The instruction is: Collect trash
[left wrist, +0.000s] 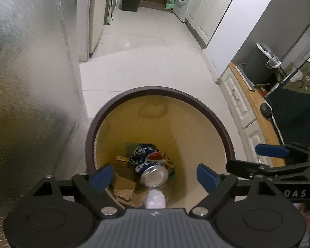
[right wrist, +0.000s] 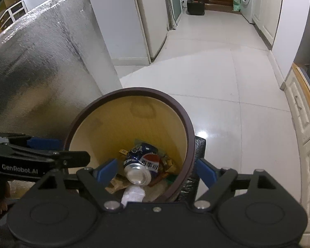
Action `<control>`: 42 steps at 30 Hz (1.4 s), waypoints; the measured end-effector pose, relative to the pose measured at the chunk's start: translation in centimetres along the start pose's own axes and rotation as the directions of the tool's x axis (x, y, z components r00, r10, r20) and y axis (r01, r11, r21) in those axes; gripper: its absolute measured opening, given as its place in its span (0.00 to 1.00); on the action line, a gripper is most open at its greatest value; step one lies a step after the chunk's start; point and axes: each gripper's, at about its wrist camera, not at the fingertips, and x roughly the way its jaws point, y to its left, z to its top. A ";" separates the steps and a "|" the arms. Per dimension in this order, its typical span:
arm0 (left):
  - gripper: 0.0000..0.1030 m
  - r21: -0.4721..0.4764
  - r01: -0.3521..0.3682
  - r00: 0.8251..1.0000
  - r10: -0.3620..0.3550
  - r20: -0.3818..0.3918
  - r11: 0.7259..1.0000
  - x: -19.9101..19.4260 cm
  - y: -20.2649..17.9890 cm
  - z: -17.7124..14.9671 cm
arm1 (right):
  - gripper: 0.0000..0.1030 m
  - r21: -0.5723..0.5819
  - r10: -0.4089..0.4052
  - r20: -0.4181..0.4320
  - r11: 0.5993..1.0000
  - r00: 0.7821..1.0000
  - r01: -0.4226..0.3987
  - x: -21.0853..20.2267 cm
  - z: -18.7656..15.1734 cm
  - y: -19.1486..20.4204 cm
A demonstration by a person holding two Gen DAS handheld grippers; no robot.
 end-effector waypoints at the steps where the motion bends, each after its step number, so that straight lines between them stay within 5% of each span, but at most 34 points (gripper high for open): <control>1: 0.90 0.005 -0.009 1.000 0.009 0.002 1.000 -0.4 0.0 -0.1 | 0.84 -0.003 0.001 0.004 1.000 1.000 -0.001 -0.3 0.0 0.1; 9: 1.00 0.016 -0.047 0.999 0.047 0.022 0.999 -3.1 0.5 -0.5 | 1.00 -0.011 -0.024 0.053 1.000 0.998 0.024 -3.3 -0.2 1.0; 26: 1.00 0.077 -0.077 0.986 0.064 0.153 0.994 -12.5 -1.1 -1.2 | 1.00 0.072 -0.103 0.167 0.993 0.980 0.092 -12.6 -0.7 3.7; 42: 1.00 0.107 -0.109 0.956 0.075 0.283 0.988 -22.6 -1.1 -3.8 | 1.00 0.058 -0.172 0.326 0.985 0.930 0.162 -22.3 -3.5 8.5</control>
